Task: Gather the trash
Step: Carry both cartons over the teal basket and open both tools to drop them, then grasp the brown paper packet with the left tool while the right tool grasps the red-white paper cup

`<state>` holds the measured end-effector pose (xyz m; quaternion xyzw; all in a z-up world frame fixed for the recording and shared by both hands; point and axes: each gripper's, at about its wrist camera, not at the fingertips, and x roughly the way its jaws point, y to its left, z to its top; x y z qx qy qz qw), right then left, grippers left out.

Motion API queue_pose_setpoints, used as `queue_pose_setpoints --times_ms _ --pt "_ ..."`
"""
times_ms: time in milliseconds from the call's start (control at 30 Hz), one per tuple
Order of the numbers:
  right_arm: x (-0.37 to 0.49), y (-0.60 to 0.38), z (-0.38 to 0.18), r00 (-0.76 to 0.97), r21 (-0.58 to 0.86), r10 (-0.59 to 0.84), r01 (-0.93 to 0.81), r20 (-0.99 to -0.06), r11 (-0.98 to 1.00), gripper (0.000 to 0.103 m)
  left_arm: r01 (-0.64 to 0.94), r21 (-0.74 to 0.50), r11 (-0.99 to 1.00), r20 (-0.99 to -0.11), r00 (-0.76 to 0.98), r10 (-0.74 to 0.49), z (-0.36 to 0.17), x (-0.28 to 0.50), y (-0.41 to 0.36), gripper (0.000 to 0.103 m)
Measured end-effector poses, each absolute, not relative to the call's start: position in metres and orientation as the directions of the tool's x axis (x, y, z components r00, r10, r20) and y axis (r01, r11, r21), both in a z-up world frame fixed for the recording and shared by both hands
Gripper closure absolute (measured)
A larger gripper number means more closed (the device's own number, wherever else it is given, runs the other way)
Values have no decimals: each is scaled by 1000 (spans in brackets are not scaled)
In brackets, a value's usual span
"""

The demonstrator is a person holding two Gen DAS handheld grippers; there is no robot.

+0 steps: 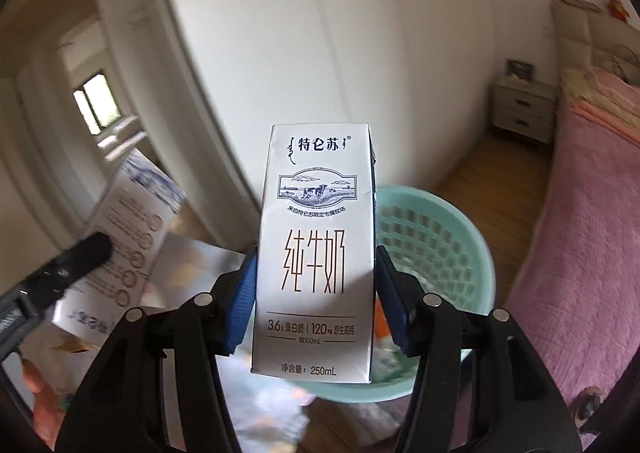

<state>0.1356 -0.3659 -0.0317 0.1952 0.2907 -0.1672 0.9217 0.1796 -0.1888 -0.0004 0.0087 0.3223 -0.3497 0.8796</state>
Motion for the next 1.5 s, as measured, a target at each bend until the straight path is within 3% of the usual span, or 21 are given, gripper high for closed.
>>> queue_pose_setpoints --times_ms 167,467,567,600,900,1233,1500 --pt "141 -398 -58 718 279 -195 485 -668 829 49 623 -248 742 -613 492 -618 -26 194 -225 70" --pt "143 -419 -74 692 287 -210 529 -691 799 41 638 -257 726 -641 449 -622 -44 214 -261 69" --pt "138 -420 -74 697 289 -219 533 -683 795 41 647 -258 717 -652 431 -624 -50 216 -267 39" --pt "138 -420 -73 697 290 -222 536 -682 793 41 642 -250 725 -652 442 -616 -51 215 -269 38" --pt "126 -417 -59 724 310 -215 517 -655 798 41 654 -247 715 -629 453 -632 -47 195 -249 39" --pt "116 -361 -13 811 324 -160 393 -562 861 41 610 -259 749 -534 556 -637 -4 155 -172 39" --pt "115 -290 15 874 285 -51 212 -483 935 41 475 -232 849 -508 685 -522 23 123 -78 39"
